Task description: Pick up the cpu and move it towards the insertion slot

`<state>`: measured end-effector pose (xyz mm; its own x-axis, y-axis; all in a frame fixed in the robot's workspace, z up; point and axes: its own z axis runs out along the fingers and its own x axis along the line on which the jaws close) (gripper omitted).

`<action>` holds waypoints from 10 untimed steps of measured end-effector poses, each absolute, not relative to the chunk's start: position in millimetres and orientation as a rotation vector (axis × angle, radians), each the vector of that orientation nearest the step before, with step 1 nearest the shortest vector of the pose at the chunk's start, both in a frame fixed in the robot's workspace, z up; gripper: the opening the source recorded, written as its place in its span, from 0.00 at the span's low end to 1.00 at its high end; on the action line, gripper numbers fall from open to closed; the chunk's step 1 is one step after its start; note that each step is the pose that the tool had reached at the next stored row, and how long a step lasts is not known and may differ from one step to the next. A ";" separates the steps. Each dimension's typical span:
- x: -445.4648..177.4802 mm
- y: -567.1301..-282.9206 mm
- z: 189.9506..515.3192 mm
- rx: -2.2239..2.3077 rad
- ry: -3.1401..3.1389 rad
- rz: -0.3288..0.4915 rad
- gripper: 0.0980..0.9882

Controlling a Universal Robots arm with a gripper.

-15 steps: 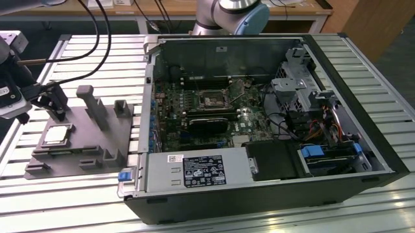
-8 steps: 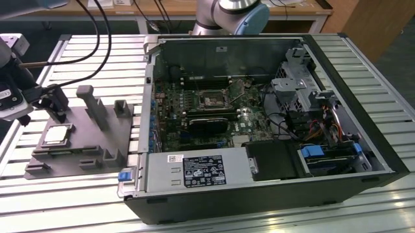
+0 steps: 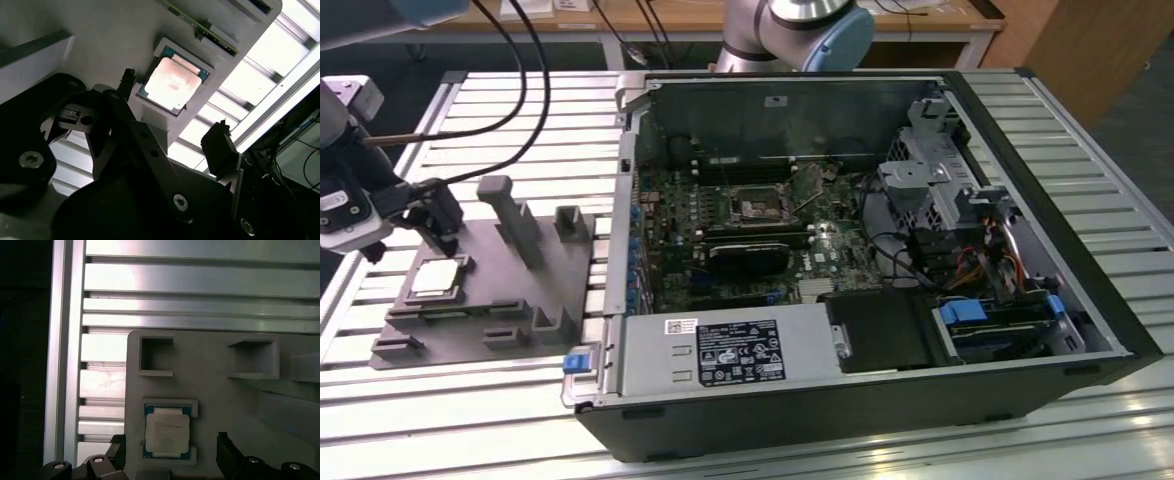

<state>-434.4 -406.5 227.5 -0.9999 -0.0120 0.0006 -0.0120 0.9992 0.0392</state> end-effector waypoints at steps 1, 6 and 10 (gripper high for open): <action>-434.4 -406.5 226.7 0.019 -3.140 -0.061 0.80; -434.6 -406.5 222.8 0.019 -3.140 -0.061 0.80; -434.8 -406.5 219.8 0.019 -3.140 -0.061 0.80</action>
